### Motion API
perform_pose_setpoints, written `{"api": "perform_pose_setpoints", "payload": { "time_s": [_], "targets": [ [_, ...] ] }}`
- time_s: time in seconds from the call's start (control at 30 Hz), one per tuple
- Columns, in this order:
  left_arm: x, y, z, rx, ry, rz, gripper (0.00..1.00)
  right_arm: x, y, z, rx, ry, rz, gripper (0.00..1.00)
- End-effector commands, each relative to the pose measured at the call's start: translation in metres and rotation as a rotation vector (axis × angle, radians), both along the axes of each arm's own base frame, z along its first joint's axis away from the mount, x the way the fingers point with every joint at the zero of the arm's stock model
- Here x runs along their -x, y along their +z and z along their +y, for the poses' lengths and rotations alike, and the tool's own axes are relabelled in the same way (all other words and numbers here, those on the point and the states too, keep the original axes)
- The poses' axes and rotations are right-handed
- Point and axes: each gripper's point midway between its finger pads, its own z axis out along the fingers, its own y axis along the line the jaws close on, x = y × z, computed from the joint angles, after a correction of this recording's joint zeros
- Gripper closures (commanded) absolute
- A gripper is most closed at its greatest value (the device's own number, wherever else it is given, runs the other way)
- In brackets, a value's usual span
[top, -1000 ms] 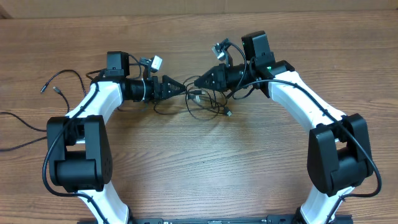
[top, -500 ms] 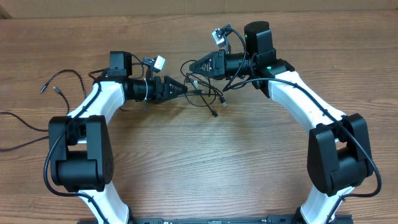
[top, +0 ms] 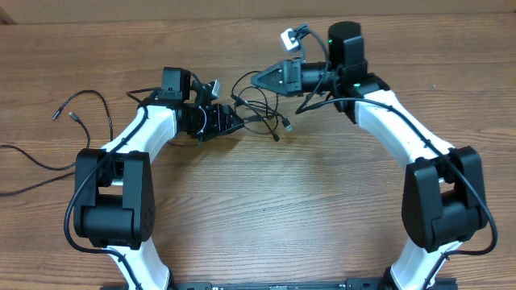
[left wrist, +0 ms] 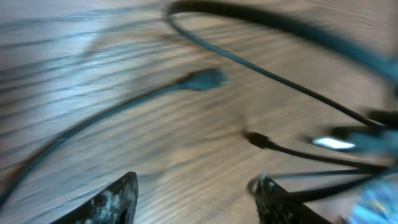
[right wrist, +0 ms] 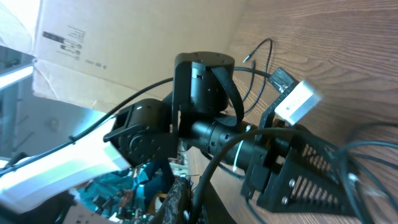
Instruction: Untangle cables
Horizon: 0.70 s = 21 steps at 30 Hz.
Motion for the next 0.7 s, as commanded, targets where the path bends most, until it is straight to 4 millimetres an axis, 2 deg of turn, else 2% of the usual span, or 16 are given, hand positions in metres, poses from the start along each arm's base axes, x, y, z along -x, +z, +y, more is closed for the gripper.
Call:
{"api": "perform_pose_setpoints", "payload": {
  "time_s": [0.0, 0.2, 0.37, 0.43, 0.57, 0.67],
  "targets": [
    [-0.010, -0.014, 0.021, -0.132, 0.092, 0.016, 0.38, 0.002, 0.019, -0.017, -0.047, 0.043, -0.024, 0.96],
    [-0.013, -0.022, 0.044, -0.217, 0.155, 0.028, 0.37, -0.006, 0.021, -0.048, -0.068, 0.026, -0.004, 0.96],
    [-0.014, -0.023, 0.056, -0.215, 0.195, 0.051, 0.37, -0.018, 0.000, -0.073, -0.013, -0.075, 0.084, 0.96],
    [-0.014, -0.023, 0.060, -0.215, 0.206, 0.054, 0.37, -0.022, -0.018, -0.082, 0.045, -0.134, 0.123, 0.96],
    [-0.015, -0.023, 0.068, -0.212, 0.232, 0.064, 0.37, -0.023, -0.068, -0.107, 0.251, -0.280, 0.251, 0.96],
    [-0.016, -0.023, 0.074, -0.209, 0.259, 0.076, 0.39, -0.018, -0.111, -0.138, 0.471, -0.423, 0.383, 0.96]
  ]
}}
